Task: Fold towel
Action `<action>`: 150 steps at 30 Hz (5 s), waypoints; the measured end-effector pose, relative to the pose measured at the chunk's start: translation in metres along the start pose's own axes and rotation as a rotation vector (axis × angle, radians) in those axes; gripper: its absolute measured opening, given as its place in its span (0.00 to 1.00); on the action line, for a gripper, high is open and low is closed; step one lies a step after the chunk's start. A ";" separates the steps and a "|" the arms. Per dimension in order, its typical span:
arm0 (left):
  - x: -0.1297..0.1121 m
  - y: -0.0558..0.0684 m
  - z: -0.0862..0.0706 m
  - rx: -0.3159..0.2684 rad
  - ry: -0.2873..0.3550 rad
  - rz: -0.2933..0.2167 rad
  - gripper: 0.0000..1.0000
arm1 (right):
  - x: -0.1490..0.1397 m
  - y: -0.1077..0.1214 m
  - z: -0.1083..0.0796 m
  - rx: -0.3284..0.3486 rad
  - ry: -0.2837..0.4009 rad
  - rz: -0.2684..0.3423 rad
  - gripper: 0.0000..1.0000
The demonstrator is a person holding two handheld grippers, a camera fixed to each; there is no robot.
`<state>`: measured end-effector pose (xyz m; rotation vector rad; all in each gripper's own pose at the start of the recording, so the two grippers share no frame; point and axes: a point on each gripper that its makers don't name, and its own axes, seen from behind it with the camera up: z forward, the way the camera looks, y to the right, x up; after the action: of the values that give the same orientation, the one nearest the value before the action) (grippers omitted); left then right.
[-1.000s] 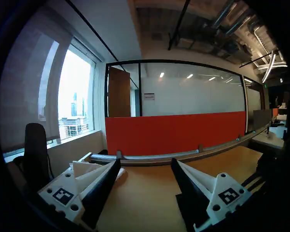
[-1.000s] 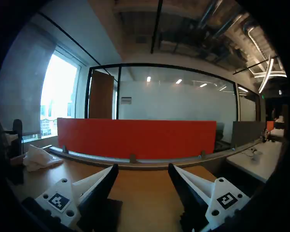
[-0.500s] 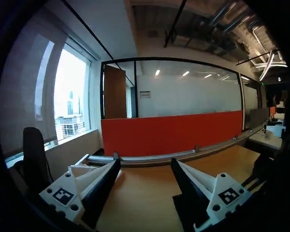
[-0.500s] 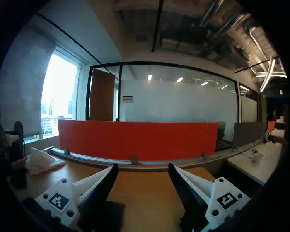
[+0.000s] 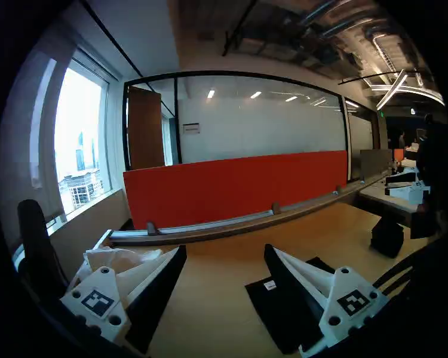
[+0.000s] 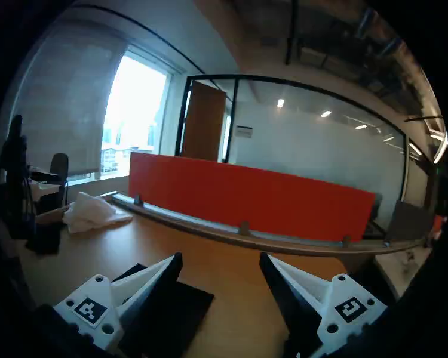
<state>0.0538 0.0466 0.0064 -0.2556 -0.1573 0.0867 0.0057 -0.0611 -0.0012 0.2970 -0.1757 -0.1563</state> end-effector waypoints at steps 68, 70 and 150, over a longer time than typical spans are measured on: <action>-0.185 0.107 0.002 -0.328 -0.328 0.139 0.97 | -0.175 -0.095 0.003 0.323 -0.338 -0.107 1.00; -0.192 0.110 0.001 -0.336 -0.340 0.142 0.97 | -0.183 -0.097 0.002 0.330 -0.351 -0.109 1.00; -0.318 0.149 -0.007 -0.560 -0.663 0.233 0.77 | -0.314 -0.116 -0.023 0.506 -0.639 -0.136 0.70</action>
<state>-0.2677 0.1547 -0.0846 -0.8010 -0.8172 0.3606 -0.3096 -0.1081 -0.1043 0.7598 -0.8367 -0.3399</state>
